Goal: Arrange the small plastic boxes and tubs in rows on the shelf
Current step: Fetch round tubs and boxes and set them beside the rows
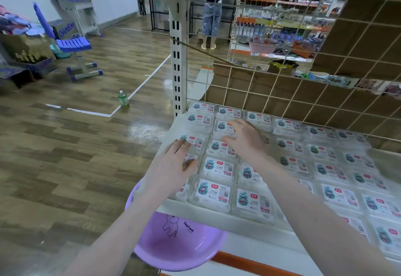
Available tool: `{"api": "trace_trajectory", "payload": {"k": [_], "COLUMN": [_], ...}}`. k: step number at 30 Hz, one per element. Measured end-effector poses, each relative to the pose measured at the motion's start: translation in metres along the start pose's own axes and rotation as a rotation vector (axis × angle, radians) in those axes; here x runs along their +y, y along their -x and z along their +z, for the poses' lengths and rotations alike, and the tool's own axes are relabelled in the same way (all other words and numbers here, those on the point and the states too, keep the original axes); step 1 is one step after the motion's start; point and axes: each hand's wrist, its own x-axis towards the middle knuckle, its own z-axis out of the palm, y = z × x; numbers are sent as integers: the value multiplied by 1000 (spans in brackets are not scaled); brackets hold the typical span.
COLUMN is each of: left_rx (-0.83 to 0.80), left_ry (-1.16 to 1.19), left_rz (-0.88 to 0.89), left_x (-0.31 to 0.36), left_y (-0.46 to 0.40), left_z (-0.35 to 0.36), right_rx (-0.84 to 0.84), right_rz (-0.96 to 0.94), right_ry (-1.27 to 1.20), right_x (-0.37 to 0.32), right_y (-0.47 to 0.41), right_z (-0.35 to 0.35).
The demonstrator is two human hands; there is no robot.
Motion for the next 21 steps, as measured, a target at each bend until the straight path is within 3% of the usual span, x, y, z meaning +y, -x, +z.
{"api": "trace_trajectory", "payload": {"k": [13,21], "left_rx": [-37,-75], "left_ry": [-22,-56], "left_rz": [96,128], "left_x": [3,17], "left_y": [-2,-6], "left_z": [-7,-9], "right_rx": [50,230], "right_rz": [50,349], "right_ry": [22,69], "right_x": [-8,24], "right_y": [11,88], "right_z": [-4,-27]}}
